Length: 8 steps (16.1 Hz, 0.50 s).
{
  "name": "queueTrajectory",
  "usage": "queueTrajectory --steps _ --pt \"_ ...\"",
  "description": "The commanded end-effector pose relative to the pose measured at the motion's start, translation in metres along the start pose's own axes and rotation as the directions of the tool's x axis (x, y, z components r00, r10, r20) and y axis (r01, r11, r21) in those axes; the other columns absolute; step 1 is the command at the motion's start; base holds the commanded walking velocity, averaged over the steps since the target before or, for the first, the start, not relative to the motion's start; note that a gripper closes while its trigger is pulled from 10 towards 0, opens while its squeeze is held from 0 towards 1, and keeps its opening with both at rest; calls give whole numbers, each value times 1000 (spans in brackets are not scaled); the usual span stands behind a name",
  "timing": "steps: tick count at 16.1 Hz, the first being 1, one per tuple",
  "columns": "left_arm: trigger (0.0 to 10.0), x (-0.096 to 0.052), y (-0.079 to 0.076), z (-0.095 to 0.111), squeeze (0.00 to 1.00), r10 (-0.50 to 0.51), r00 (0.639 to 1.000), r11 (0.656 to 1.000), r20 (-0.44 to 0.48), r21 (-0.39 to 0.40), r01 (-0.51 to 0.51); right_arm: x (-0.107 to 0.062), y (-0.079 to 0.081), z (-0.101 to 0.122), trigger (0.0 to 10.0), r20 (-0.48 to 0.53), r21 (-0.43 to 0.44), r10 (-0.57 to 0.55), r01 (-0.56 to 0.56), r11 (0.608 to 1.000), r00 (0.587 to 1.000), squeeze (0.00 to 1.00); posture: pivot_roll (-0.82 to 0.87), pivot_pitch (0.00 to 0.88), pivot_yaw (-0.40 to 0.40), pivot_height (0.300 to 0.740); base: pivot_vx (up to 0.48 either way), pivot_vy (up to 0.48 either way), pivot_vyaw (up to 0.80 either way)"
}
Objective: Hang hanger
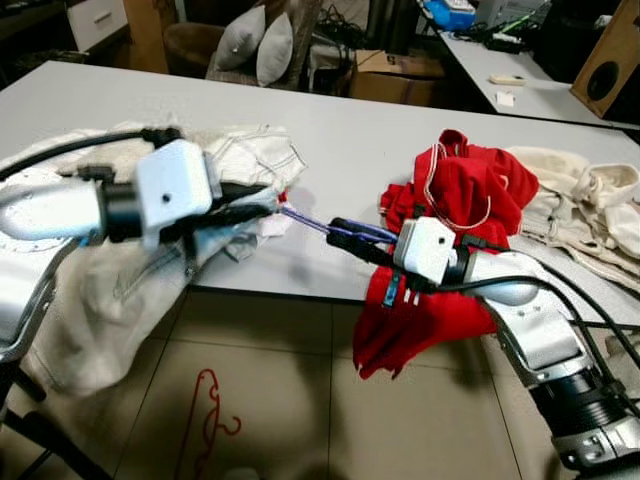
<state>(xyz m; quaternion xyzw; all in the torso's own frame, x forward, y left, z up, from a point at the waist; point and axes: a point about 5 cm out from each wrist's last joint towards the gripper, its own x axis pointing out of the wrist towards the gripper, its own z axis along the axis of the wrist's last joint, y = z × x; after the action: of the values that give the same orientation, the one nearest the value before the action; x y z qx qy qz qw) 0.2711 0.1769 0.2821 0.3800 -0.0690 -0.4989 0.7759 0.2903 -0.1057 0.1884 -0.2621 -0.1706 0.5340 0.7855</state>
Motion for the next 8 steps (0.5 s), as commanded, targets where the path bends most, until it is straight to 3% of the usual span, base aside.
queueTrajectory --steps 1,3,4,5,6,8 --pt "1922 5 5 5 0 -8 1000 998 15 63 7 5 9 9 10000 50 -26 106 -105 994 993 0 238 0 -82 740 0 0 0" --pt "2549 5 4 1 0 -71 997 994 -28 80 73 6 13 14 10000 85 -23 145 -143 989 986 0 239 0 -82 740 0 0 0" --pt "5216 4 2 -2 0 -107 993 990 -56 82 112 6 9 18 10000 105 -16 127 -126 992 986 0 239 0 -82 740 0 0 0" --pt "9373 4 1 -4 0 -139 988 987 -72 74 144 5 4 22 10000 130 -7 112 -112 994 985 0 241 0 -82 740 0 0 0" --pt "10000 3 0 -6 0 -156 984 984 -85 76 162 4 1 24 10000 149 5 103 -105 994 983 0 242 0 -83 740 0 0 0" --pt "10000 2 -2 -4 0 -220 973 973 -67 48 224 1 -8 28 10000 170 17 95 -99 995 981 0 241 0 -85 740 0 0 0"
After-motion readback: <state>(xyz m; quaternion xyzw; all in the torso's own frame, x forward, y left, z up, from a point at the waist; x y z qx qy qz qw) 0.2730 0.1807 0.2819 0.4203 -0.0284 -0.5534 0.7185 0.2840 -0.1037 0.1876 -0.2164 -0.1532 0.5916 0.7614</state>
